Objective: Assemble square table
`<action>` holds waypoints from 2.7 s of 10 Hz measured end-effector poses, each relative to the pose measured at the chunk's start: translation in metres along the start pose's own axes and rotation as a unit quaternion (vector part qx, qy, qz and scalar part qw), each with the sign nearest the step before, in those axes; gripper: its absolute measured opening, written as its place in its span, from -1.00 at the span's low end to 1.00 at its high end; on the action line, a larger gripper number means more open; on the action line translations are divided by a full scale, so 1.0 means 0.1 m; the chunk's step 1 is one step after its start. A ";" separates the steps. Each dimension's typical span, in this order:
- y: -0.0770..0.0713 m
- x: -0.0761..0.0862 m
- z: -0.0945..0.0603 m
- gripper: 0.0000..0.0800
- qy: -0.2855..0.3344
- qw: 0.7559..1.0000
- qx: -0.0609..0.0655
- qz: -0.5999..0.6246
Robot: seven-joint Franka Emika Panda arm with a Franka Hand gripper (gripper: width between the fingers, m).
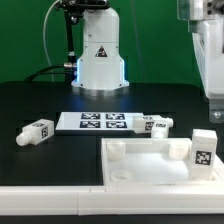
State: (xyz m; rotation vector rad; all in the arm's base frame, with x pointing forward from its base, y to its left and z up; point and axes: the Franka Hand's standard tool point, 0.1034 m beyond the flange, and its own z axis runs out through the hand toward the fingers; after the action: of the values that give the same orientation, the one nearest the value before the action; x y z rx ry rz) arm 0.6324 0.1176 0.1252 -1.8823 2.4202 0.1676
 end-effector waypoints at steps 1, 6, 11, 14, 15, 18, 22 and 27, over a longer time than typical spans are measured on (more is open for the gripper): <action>0.00 0.00 0.00 0.62 0.000 1.000 0.000 -0.001; 0.15 -0.06 -0.02 0.62 0.001 0.999 -0.004 -0.039; 0.56 -0.05 -0.11 0.62 0.003 0.984 -0.018 -0.175; 0.57 -0.04 -0.10 0.62 0.001 0.962 -0.020 -0.272; 0.64 -0.03 -0.03 0.62 0.008 0.945 -0.008 -0.328; 1.07 -0.01 0.12 0.62 0.048 0.869 -0.024 -0.491; 1.06 0.02 0.15 0.62 0.041 0.793 -0.027 -0.607; 1.38 0.38 0.52 0.62 0.021 0.683 -0.053 -0.728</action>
Offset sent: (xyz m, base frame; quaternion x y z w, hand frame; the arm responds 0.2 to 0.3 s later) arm 0.0000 0.0000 0.0000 0.0000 0.0000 0.0000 1.0000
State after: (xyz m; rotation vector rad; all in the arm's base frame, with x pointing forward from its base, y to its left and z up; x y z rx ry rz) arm 0.4884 0.1212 0.0744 -3.0973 0.2793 0.1256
